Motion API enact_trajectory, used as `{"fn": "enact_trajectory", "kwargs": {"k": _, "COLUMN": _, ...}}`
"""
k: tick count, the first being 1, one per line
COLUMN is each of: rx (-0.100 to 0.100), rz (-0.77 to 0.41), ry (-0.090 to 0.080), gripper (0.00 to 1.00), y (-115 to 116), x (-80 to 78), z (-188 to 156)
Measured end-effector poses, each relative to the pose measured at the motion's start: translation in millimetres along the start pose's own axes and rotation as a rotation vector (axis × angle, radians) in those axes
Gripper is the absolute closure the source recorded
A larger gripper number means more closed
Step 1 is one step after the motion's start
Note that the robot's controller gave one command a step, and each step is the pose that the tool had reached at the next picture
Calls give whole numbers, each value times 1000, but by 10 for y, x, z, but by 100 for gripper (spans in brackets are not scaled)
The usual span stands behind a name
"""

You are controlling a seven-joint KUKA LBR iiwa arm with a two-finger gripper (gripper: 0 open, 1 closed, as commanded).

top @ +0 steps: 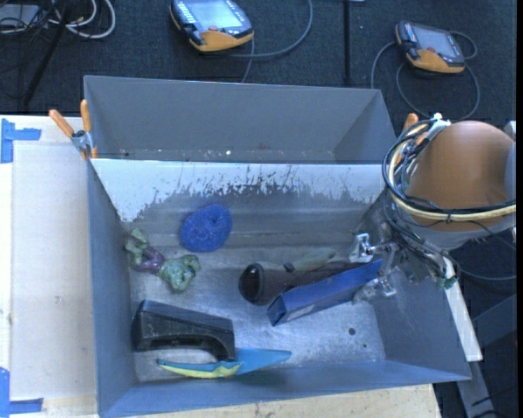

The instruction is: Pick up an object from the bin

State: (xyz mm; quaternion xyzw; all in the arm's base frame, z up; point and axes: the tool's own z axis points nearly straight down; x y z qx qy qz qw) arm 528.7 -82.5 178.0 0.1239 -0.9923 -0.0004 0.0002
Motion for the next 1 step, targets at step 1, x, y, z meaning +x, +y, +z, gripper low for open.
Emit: {"fn": "enact_trajectory", "kwargs": {"k": 1, "rx": -1, "rz": -14, "ry": 2, "gripper": 100, "y": -42, "x": 42, "z": -240}}
